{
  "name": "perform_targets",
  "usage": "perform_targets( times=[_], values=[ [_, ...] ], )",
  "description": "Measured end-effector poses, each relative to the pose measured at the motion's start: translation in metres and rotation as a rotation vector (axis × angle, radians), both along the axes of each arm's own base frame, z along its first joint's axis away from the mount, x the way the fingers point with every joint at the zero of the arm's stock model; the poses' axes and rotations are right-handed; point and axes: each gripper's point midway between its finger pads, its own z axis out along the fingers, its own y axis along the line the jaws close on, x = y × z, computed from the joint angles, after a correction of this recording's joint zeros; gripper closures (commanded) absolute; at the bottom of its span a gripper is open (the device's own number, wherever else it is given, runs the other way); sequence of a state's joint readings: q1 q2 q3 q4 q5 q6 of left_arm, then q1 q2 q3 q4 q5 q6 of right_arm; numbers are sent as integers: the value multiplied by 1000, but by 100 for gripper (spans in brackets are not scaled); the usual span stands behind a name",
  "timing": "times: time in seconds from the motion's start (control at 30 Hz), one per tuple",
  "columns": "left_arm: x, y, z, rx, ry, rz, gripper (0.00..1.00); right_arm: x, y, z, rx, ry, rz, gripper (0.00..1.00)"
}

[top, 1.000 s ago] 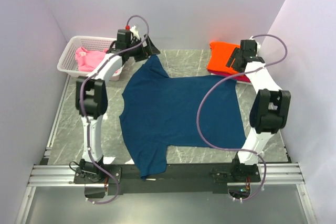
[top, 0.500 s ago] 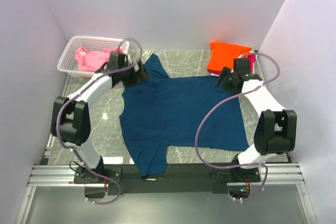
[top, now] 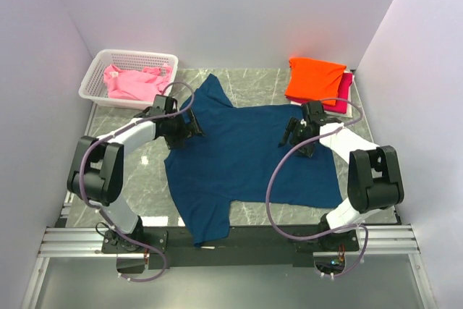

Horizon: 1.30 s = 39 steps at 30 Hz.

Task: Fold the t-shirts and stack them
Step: Fold the tshirt

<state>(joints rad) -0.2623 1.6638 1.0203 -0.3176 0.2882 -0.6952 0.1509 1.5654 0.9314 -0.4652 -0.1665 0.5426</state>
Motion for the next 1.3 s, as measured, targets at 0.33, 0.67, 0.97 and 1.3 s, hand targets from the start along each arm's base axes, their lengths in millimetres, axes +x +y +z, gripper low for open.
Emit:
perform_targets(
  times=[0.33, 0.67, 0.97, 1.3],
  values=[
    [21, 9, -27, 65, 56, 43, 0, 9, 1, -22, -10, 72, -19, 22],
    [85, 23, -29, 176, 26, 60, 1, 40, 3, -23, -29, 133, -48, 22],
    [136, 36, -32, 314, 27, 24, 1, 73, 2, -22, -65, 170, -68, 22],
    [131, 36, -33, 346, 79, -19, 1, 91, 2, -14, -82, 151, -59, 22]
  ],
)
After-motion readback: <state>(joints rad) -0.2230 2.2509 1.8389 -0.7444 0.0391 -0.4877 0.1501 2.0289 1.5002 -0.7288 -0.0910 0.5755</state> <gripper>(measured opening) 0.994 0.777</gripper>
